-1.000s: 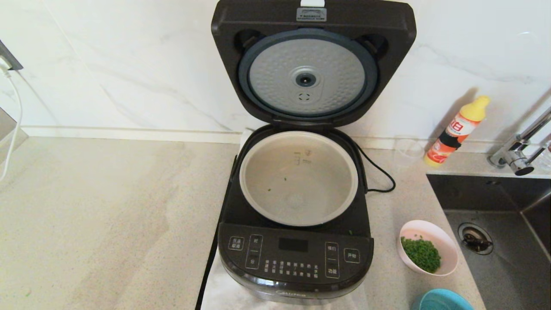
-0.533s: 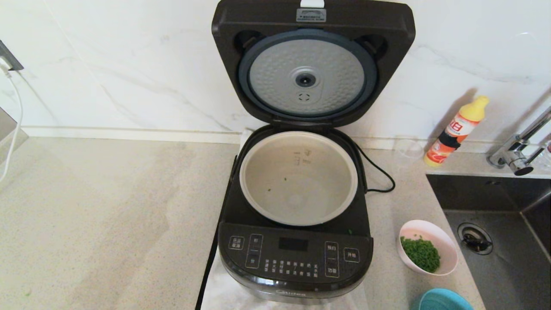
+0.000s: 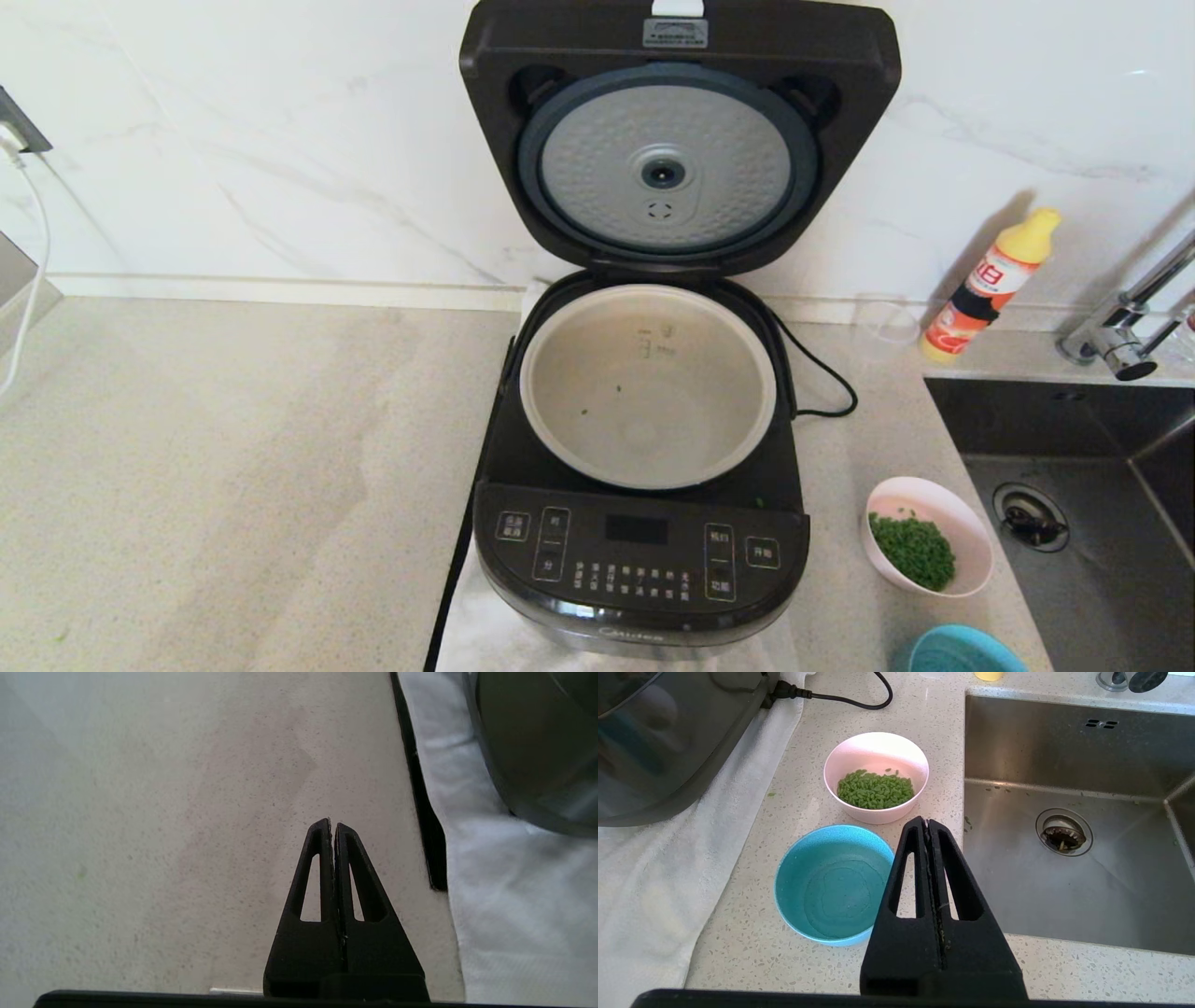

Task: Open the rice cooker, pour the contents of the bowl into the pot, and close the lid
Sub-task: Pour the chopped green onions from the bowl into the rice cooker

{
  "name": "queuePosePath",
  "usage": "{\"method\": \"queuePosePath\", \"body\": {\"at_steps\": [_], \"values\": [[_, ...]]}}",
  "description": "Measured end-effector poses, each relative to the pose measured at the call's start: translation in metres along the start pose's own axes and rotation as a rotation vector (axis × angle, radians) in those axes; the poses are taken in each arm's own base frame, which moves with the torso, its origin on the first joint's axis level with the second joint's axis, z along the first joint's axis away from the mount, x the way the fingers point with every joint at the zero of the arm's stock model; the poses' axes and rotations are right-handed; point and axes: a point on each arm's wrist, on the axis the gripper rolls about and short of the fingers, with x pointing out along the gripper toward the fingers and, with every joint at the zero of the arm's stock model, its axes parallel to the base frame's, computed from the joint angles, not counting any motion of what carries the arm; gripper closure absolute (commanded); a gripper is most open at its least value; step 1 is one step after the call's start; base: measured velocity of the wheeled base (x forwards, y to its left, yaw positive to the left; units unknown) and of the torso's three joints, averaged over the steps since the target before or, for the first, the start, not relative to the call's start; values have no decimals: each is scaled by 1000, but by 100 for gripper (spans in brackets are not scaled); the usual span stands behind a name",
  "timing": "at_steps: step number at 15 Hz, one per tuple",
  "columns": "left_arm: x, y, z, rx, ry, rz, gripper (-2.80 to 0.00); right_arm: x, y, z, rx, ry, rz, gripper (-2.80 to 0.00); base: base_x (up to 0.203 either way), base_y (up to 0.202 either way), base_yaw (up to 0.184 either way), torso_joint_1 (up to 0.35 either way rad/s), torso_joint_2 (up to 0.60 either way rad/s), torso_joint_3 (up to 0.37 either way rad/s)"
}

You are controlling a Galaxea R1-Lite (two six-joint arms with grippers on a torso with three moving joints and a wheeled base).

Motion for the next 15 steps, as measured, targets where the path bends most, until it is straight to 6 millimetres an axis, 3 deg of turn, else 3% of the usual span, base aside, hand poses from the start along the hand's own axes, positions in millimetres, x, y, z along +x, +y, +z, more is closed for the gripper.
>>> {"method": "queuePosePath", "body": {"at_steps": [15], "values": [[0, 1, 0, -42, -5, 27, 0, -1, 0, 0, -11, 14, -8, 0, 0, 0, 0, 0, 0, 0]]}}
